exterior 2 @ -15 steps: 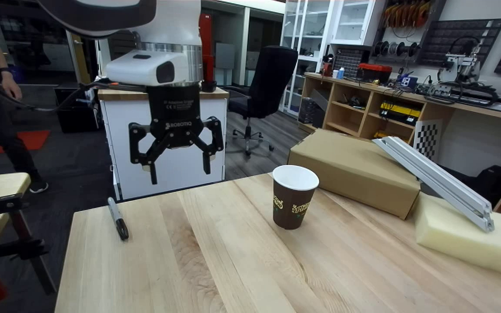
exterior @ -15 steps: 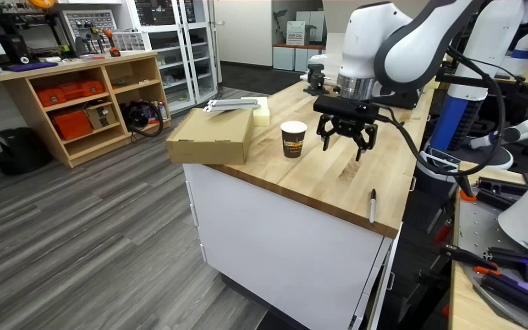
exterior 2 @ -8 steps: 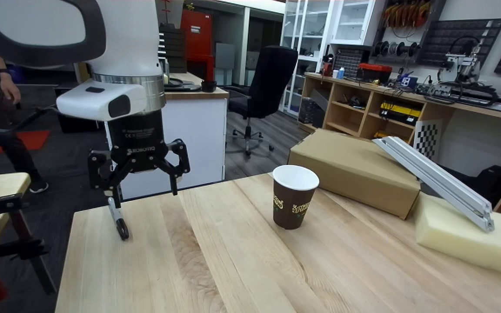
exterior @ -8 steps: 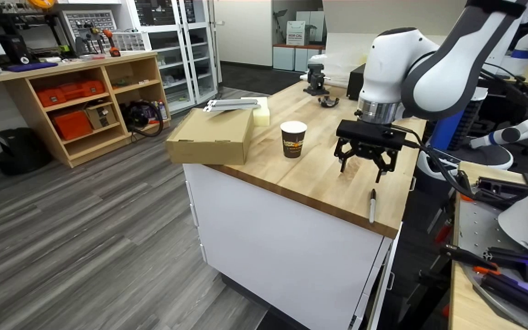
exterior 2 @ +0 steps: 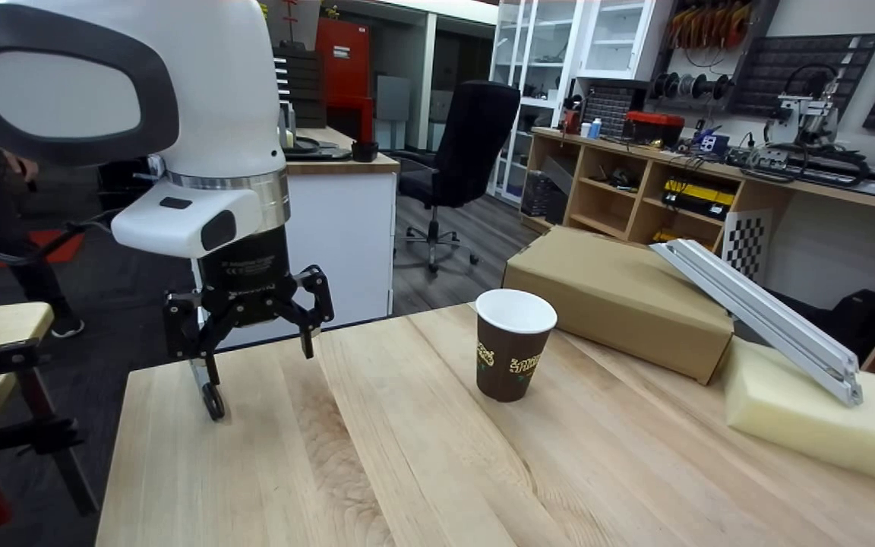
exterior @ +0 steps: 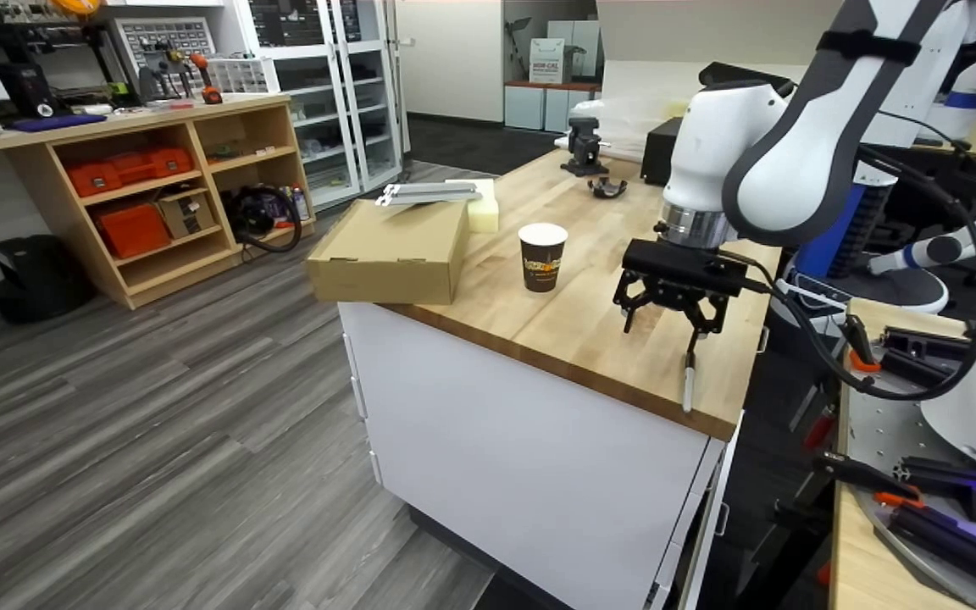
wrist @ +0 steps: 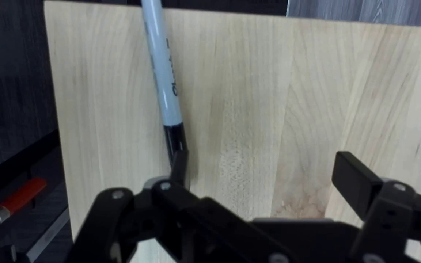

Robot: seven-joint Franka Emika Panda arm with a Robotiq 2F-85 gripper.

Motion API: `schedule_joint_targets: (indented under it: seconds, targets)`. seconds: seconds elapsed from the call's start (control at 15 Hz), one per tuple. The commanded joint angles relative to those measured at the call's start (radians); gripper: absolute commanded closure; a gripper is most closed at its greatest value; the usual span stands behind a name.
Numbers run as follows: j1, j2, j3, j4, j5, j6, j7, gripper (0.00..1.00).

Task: Put the marker in the cup

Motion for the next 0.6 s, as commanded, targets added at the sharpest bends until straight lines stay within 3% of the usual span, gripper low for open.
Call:
schedule_joint_targets:
  seconds: [0.0,0.53]
  targets:
    - [-0.037,-0.013,0.075,0.002,0.157,-0.032,-0.148,0.0]
    - [-0.009,-0.022,0.058,0.007,0.289,-0.167,-0.204,0.0]
